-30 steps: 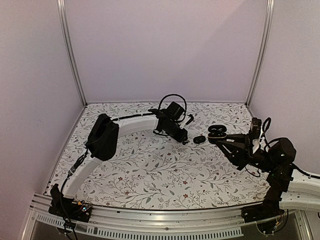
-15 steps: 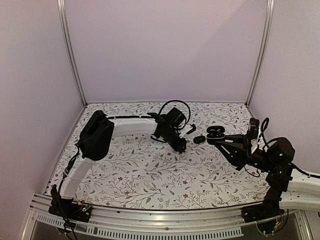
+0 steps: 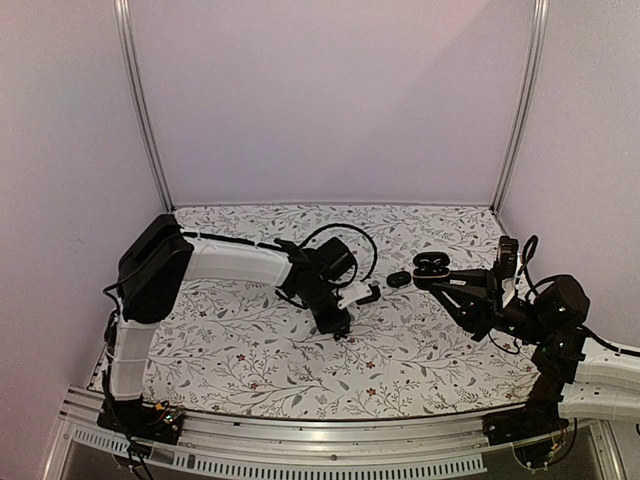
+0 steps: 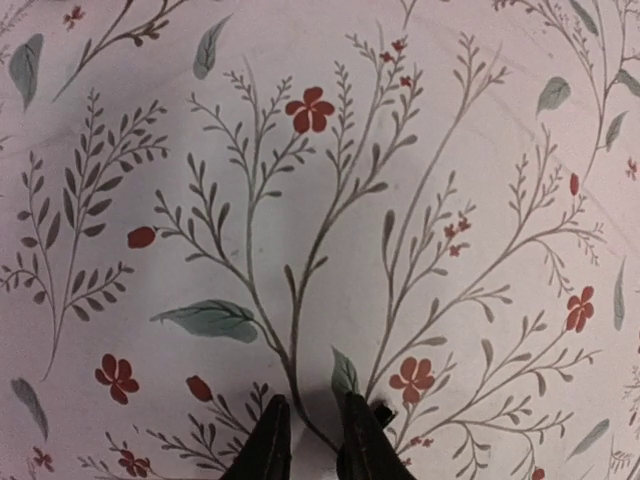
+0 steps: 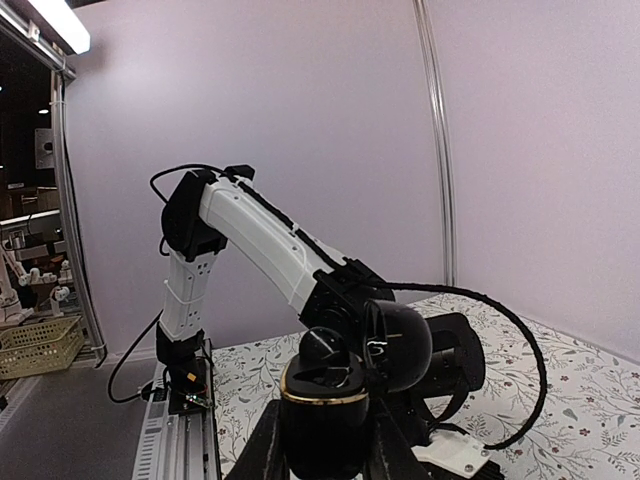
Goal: Insert the wireless bluetooth earbuds into the charging case
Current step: Move the right earbud to the center of the board.
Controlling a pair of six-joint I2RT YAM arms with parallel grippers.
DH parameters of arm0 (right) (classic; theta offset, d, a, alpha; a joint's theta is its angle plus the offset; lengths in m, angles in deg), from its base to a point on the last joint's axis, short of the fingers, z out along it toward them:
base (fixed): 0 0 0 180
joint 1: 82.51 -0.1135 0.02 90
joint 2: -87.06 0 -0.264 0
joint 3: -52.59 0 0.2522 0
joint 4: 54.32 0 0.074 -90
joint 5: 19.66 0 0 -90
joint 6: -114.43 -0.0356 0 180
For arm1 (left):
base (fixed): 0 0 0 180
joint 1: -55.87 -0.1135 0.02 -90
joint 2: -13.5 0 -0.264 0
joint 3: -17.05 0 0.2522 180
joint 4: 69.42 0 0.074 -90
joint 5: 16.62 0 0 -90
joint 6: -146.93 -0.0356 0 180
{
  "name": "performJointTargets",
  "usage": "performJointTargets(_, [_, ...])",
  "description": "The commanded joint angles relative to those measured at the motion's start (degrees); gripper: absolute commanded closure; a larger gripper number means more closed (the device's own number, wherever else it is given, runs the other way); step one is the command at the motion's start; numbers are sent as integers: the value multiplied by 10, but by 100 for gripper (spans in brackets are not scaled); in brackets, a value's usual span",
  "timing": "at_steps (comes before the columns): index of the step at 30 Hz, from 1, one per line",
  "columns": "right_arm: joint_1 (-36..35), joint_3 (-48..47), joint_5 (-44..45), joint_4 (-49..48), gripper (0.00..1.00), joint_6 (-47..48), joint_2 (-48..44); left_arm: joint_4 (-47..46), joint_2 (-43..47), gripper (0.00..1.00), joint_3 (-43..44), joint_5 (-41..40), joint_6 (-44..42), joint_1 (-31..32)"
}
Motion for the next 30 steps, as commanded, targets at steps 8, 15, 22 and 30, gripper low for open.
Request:
performJointTargets(8, [3, -16, 0, 4, 100, 6, -7, -164, 228, 71, -179, -112, 67, -21])
performJointTargets(15, [3, -16, 5, 18, 100, 14, -19, -159, 248, 77, -246, -112, 175, 30])
performJointTargets(22, [3, -12, 9, 21, 100, 12, -25, -166, 203, 83, -238, -107, 192, 65])
performJointTargets(30, [3, -10, 17, 24, 100, 13, -29, -156, 149, 86, -217, -112, 183, 75])
